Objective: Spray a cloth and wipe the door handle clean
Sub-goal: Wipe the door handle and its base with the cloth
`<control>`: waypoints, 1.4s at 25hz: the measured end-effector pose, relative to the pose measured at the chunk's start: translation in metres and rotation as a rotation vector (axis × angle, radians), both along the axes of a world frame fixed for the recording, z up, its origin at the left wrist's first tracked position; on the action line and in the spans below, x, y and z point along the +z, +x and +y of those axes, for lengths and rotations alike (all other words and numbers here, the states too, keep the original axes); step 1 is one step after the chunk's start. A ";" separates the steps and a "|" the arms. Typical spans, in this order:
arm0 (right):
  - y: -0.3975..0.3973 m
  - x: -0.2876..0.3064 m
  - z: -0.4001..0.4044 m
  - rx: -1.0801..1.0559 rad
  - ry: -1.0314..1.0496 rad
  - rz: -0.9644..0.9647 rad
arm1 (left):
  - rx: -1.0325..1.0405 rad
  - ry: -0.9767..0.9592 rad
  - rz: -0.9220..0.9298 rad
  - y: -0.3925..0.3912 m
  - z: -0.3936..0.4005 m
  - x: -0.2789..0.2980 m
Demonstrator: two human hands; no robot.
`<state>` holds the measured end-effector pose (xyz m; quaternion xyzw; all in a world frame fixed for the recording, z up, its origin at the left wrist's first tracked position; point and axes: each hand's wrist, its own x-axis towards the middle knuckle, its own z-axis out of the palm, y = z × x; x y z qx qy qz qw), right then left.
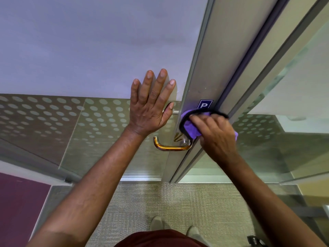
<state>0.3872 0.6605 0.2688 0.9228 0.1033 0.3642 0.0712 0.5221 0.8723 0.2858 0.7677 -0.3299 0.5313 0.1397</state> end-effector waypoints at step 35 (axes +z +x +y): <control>0.008 0.008 0.008 -0.114 0.110 -0.091 | 0.020 -0.022 -0.003 -0.001 -0.006 -0.001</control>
